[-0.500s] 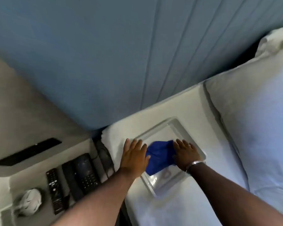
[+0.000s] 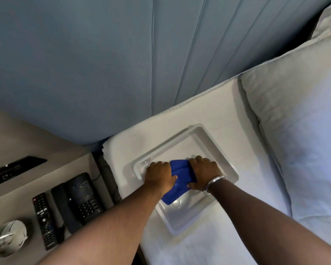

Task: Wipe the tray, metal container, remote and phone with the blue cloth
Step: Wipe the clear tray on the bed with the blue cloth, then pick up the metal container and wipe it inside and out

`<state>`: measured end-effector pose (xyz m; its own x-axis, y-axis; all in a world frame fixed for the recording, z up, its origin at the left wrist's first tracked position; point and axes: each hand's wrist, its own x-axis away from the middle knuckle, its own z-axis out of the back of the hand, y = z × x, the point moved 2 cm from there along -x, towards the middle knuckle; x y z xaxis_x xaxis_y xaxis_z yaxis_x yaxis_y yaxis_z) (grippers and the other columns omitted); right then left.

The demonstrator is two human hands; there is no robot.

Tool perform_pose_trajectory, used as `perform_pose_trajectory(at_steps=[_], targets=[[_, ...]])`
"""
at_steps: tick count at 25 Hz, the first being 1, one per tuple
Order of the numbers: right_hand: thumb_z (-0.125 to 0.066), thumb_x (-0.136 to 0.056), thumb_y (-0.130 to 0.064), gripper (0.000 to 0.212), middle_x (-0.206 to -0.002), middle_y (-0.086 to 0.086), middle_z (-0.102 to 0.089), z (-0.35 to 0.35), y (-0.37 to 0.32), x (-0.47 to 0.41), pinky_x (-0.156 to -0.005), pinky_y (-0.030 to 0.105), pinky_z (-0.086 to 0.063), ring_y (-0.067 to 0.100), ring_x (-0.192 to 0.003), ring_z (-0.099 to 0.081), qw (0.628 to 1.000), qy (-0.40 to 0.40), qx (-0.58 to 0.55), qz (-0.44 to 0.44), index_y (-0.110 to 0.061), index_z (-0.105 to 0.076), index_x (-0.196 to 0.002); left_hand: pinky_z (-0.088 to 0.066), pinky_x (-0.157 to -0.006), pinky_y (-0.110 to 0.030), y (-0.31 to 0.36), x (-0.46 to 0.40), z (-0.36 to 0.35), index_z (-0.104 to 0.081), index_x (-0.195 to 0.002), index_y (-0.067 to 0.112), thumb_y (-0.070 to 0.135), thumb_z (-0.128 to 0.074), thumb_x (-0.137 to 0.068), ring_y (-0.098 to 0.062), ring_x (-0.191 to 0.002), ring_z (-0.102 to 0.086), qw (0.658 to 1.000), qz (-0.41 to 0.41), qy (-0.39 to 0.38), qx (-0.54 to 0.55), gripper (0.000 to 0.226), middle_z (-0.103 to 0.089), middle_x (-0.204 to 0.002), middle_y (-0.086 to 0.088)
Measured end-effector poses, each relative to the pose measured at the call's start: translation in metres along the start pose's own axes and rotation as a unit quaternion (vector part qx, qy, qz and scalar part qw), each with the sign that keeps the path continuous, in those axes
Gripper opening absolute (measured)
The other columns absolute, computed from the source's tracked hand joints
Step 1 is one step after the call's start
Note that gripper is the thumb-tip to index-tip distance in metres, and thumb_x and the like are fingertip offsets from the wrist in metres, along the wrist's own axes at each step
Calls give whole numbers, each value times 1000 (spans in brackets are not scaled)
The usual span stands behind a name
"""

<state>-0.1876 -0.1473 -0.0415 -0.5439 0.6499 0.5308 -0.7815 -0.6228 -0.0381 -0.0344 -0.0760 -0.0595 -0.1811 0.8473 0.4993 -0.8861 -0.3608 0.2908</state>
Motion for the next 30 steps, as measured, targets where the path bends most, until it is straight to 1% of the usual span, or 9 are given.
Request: perform_pose_trajectory(at_steps=[5,8,11,14,17,19,23,26,30], targets=[[-75,-71,-26,44,-94,8,-68,40,2,23,-71,32,-53,26,-84,-65,921,-98,-374,-47,-17,-54,-108,-53,-79,-29,-30,22,55,-55,-93,26,34,-68,-86,-13,-88,-64,924,-47,-182,332,17,-67,-102,-1],[-68,-81,-16,5,-75,5,-66,71,-20,34,-62,33,-50,23,-68,-61,836,-116,-534,-46,-15,-63,-83,-56,-89,-30,-70,48,109,-63,-109,22,25,-82,-75,-15,-102,-69,863,-36,-223,451,39,-71,-113,-2],[-64,-87,-26,25,-63,4,-54,93,-61,33,-55,28,-40,18,-55,-49,756,-97,-638,-109,-13,-58,-67,-56,-85,-27,-130,83,148,-64,-117,20,6,-82,-75,-14,-103,-68,831,-24,-249,497,48,-70,-116,-1],[-65,-86,-33,33,-62,6,-51,104,-129,20,-59,31,-41,22,-58,-46,833,-87,-539,-87,-10,-56,-65,-58,-87,-37,-196,129,173,-64,-117,19,4,-79,-76,-20,-103,-70,793,21,-249,555,46,-73,-113,-2],[-69,-83,-23,19,-82,5,-60,108,-214,12,-74,33,-47,24,-78,-57,898,-1,-441,-16,-8,-63,-92,-55,-90,-44,-248,173,191,-66,-115,19,12,-75,-78,-23,-103,-69,790,30,-229,568,38,-74,-109,-2],[-71,-81,-24,41,-105,6,-60,115,-279,24,-87,34,-47,24,-95,-59,921,104,-366,86,-10,-57,-116,-59,-77,-39,-287,205,202,-66,-110,20,8,-70,-87,-19,-94,-71,793,41,-196,576,27,-75,-101,0],[-71,-71,-41,81,-136,12,-50,112,-414,53,-103,35,-39,23,-123,-49,899,82,-251,349,-9,-38,-138,-57,-62,-32,-367,262,216,-63,-101,17,4,-59,-92,-15,-76,-70,773,129,-76,616,16,-71,-91,-4],[-82,-62,-49,113,-147,6,-38,100,-506,54,-108,30,-36,14,-132,-39,872,6,-315,374,-6,-19,-146,-58,-55,-32,-426,292,208,-61,-105,9,8,-60,-90,-20,-80,-68,712,216,0,669,16,-69,-96,-11],[-71,-80,-21,43,-108,-7,-67,67,-598,35,-81,22,-52,0,-97,-62,828,76,-482,275,-13,-55,-119,-45,-43,-19,-513,320,174,-66,-92,16,29,-57,-87,-11,-49,-63,696,305,13,649,17,-73,-67,-2]])
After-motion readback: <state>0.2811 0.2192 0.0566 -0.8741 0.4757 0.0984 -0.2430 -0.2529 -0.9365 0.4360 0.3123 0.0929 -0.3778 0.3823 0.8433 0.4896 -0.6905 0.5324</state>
